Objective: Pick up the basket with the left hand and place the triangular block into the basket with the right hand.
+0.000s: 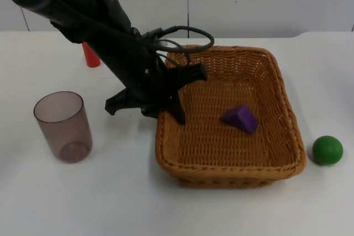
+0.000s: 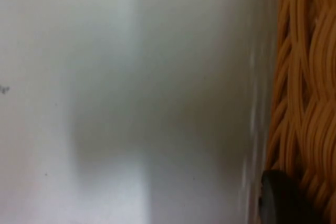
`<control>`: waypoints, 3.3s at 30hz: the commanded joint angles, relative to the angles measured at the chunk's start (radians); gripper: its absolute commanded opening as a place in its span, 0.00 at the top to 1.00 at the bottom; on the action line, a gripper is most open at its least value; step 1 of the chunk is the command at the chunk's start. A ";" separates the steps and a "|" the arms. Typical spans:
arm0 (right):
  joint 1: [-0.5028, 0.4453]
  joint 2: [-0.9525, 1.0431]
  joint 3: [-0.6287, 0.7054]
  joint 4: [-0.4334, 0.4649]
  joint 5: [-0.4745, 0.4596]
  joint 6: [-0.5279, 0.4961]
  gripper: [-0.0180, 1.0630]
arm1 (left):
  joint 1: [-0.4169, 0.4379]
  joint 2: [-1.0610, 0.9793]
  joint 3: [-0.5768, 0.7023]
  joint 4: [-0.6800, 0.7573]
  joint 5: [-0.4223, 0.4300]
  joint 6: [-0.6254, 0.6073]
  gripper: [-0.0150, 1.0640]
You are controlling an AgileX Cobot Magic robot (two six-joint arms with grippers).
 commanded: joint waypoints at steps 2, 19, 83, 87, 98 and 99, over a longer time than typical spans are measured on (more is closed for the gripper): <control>0.007 -0.008 0.003 -0.004 -0.002 -0.008 0.01 | 0.000 -0.011 -0.008 -0.018 -0.002 -0.001 0.94; 0.007 -0.008 0.003 -0.002 0.006 -0.012 0.01 | 0.000 -0.087 -0.085 0.104 0.054 -0.001 0.01; 0.007 -0.008 0.003 -0.006 -0.069 0.015 0.01 | 0.466 -1.048 0.100 0.598 0.064 -0.004 0.01; 0.007 -0.008 0.001 -0.006 -0.136 0.057 0.01 | 0.466 -1.050 0.100 0.575 0.056 -0.018 0.01; 0.004 -0.046 0.003 -0.033 -0.062 0.067 0.01 | 0.466 -1.087 0.105 0.577 0.181 -0.049 0.01; 0.004 -0.076 0.003 -0.033 -0.043 0.067 0.01 | 0.466 -1.110 0.105 0.590 0.194 -0.059 0.01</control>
